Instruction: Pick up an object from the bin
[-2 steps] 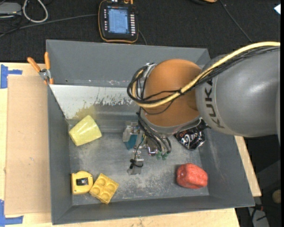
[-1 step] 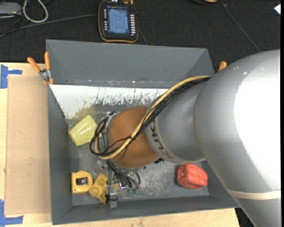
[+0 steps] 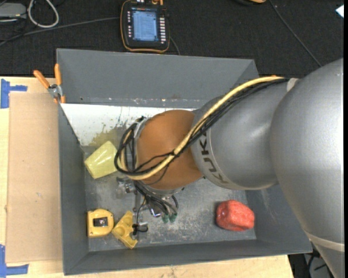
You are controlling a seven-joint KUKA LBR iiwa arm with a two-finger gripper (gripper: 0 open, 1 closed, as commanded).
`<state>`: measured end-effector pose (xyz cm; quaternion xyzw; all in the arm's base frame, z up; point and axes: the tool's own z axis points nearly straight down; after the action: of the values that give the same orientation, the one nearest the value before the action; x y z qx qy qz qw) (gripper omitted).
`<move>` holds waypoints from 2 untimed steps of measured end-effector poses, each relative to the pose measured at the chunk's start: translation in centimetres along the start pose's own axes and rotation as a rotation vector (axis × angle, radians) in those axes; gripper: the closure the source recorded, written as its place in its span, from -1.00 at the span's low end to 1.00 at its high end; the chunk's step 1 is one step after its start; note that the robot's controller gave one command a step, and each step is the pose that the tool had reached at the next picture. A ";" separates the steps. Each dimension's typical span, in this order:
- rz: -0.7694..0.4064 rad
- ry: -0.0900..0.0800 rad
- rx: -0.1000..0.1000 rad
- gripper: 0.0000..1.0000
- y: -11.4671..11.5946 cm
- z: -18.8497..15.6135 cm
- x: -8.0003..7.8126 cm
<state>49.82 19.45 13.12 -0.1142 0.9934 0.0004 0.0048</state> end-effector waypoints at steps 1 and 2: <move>0.084 0.021 0.001 -1.00 -0.4 5.5 0.8; -0.142 -0.027 -0.002 -1.00 0.3 5.7 2.0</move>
Offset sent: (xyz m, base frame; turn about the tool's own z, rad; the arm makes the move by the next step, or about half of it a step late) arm -0.0276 -0.0019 -0.0612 -0.1479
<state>47.87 19.32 7.44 -0.1842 0.9827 0.0025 0.0181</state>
